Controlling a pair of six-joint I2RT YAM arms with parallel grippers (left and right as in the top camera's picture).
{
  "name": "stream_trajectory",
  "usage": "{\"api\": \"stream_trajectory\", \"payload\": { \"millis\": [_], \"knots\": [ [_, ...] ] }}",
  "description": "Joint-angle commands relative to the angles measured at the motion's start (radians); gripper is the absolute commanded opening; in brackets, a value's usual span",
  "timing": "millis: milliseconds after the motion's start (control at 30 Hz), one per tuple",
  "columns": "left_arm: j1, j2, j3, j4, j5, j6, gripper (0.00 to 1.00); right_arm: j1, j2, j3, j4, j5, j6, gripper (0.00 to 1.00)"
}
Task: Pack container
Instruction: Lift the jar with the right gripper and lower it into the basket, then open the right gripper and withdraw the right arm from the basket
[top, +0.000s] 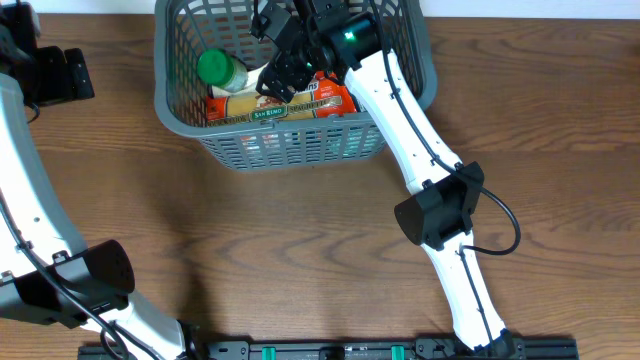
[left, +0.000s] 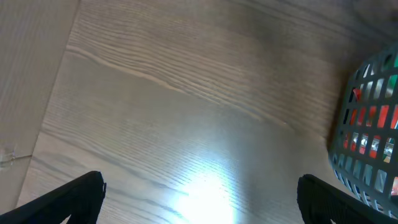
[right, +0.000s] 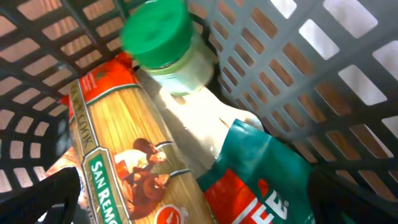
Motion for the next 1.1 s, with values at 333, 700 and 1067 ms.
{"api": "stream_trajectory", "payload": {
  "millis": [333,700,1067],
  "knots": [
    [-0.027,0.008,0.006,0.019,0.0,-0.002,0.99,-0.258,-0.319,0.037,-0.116,0.071,0.222,0.99],
    [-0.304,-0.005,0.006,0.024,0.0,0.055,0.99,-0.713,-0.409,0.036,-0.384,0.107,0.448,0.99],
    [-0.504,-0.118,0.006,-0.064,-0.05,0.051,0.99,-0.766,-0.422,0.013,-0.612,0.201,0.444,0.99]
  ]
}}
